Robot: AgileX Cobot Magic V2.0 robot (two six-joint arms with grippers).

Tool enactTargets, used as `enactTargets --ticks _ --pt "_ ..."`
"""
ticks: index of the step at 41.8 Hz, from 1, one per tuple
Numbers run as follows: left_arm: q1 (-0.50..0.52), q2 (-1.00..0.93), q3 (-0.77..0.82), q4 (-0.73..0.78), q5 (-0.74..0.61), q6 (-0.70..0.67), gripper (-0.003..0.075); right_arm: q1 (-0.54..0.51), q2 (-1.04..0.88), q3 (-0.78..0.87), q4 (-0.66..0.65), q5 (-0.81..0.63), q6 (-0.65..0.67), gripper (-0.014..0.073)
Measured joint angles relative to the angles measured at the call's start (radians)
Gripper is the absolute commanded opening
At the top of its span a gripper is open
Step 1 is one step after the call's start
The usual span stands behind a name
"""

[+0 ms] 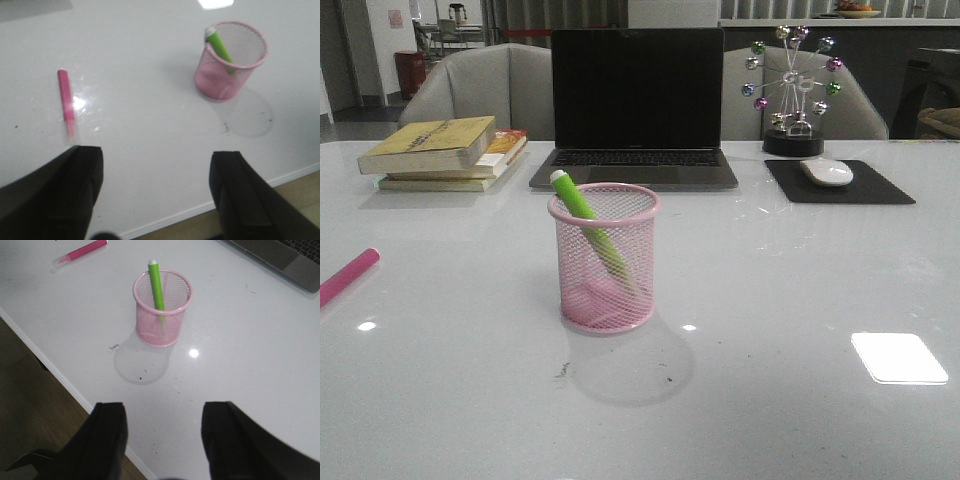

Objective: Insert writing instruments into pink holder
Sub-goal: 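Withdraw the right gripper and move the left gripper toward the pink marker, then grasp the pink marker with the left gripper and lift it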

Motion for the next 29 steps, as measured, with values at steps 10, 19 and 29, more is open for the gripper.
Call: enactTargets --ticks 10,19,29 --pt "0.029 0.369 -0.140 0.089 0.007 -0.054 0.0510 0.000 0.000 0.000 0.000 0.000 0.000 0.0456" --pt "0.145 0.683 -0.287 0.083 0.007 -0.054 0.0510 0.000 0.000 0.001 0.000 0.000 0.000 0.0456" --pt "0.237 0.981 -0.471 0.061 -0.008 -0.051 0.0509 0.000 0.000 0.001 0.000 0.000 0.000 0.0456"
